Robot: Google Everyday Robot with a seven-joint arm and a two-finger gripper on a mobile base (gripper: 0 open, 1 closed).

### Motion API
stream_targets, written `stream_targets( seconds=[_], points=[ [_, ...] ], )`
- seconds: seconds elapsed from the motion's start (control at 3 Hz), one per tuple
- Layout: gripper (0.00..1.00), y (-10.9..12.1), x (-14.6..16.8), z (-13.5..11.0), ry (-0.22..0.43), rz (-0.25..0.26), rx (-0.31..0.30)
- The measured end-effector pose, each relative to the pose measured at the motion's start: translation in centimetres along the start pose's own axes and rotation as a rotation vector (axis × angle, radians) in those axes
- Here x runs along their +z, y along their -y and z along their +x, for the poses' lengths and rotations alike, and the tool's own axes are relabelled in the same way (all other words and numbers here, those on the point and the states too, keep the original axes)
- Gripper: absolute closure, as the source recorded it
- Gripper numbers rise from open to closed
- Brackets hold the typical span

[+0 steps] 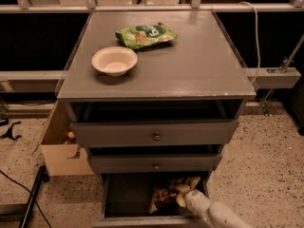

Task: Place brown chip bag into bottom drawer

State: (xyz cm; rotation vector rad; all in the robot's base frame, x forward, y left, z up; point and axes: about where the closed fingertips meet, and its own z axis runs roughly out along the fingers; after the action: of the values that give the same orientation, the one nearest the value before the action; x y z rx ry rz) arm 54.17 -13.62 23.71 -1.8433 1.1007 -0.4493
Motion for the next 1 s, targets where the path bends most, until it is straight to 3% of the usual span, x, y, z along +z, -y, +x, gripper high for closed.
stream_targets(
  seconds=[0.67, 1.0],
  points=[
    [1.00, -1.5, 3.0, -3.2, 0.251, -0.009, -0.095],
    [1.00, -1.8, 3.8, -4.5, 0.340, 0.006, -0.121]
  ],
)
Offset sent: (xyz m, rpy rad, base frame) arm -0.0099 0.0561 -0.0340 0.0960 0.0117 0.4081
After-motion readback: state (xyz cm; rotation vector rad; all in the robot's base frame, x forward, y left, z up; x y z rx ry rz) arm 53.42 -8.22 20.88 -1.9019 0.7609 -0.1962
